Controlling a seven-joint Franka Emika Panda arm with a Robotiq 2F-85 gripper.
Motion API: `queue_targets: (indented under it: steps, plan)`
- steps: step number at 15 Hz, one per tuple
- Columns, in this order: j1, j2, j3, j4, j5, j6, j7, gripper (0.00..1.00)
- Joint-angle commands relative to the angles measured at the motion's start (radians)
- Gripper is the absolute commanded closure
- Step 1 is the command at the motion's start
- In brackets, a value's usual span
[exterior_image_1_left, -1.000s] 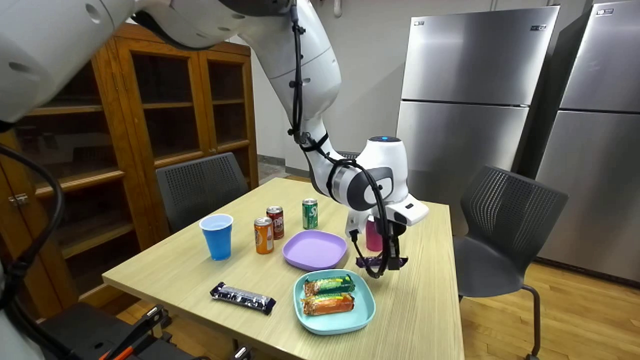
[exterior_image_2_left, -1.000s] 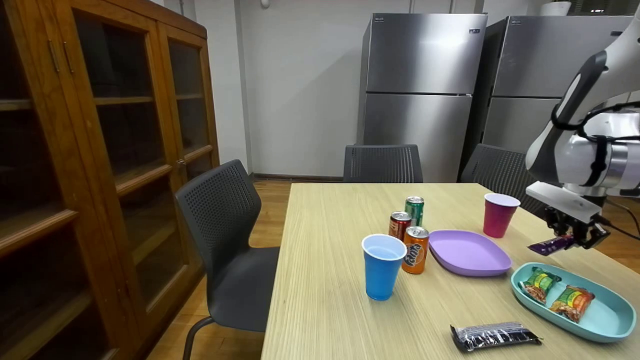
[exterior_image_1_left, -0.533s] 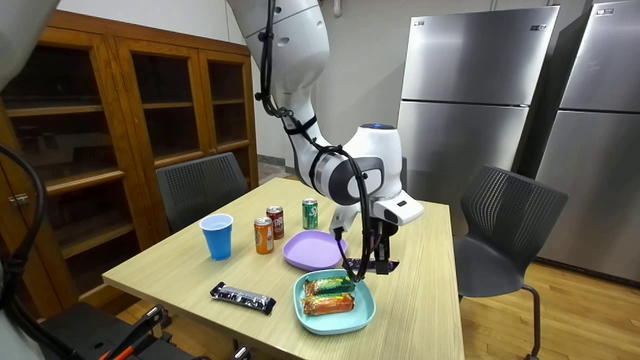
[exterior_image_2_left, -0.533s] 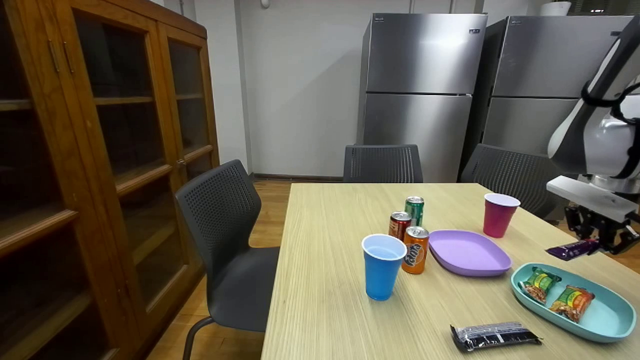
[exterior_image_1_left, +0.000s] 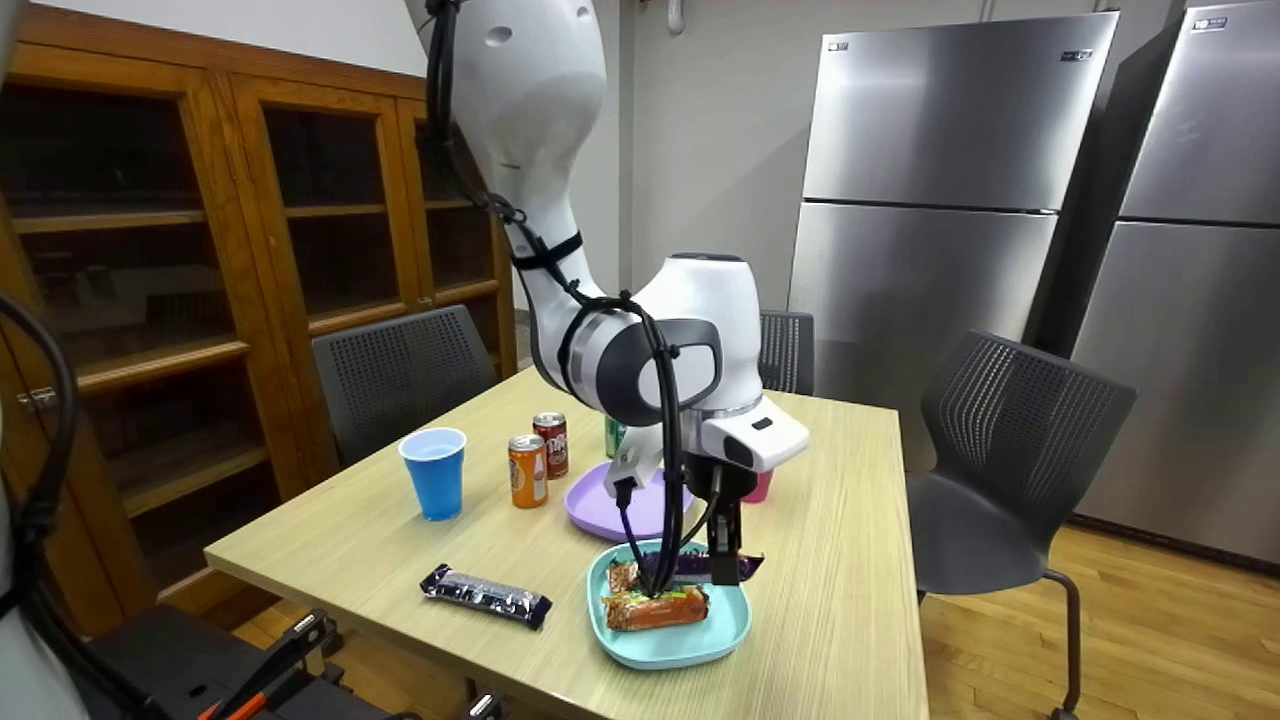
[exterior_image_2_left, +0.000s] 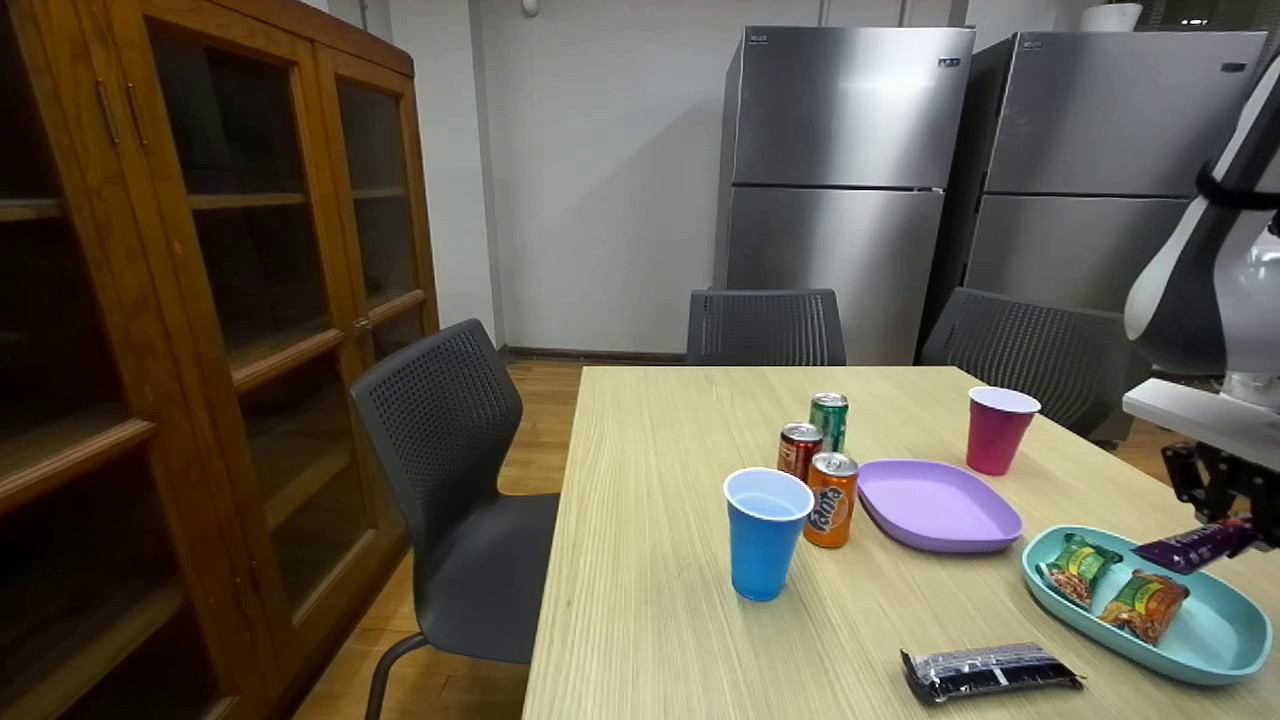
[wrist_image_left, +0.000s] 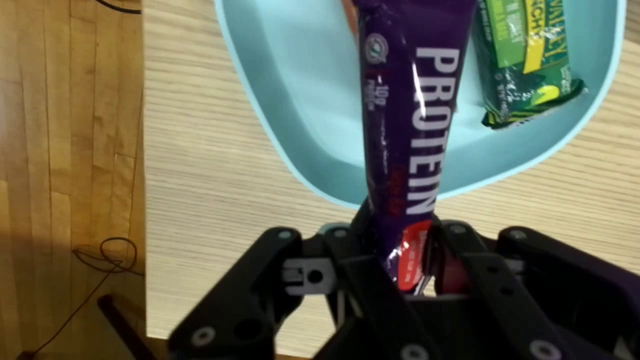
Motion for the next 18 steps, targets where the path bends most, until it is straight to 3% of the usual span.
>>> queue_targets:
  steps: [1,7,18]
  plan:
    - [0.111,-0.018,-0.085,-0.078,-0.059,0.026,0.061,0.96]
    - [0.199,0.005,-0.114,-0.081,-0.075,0.014,0.111,0.96]
    - [0.162,0.087,-0.038,0.041,-0.048,-0.008,0.118,0.96]
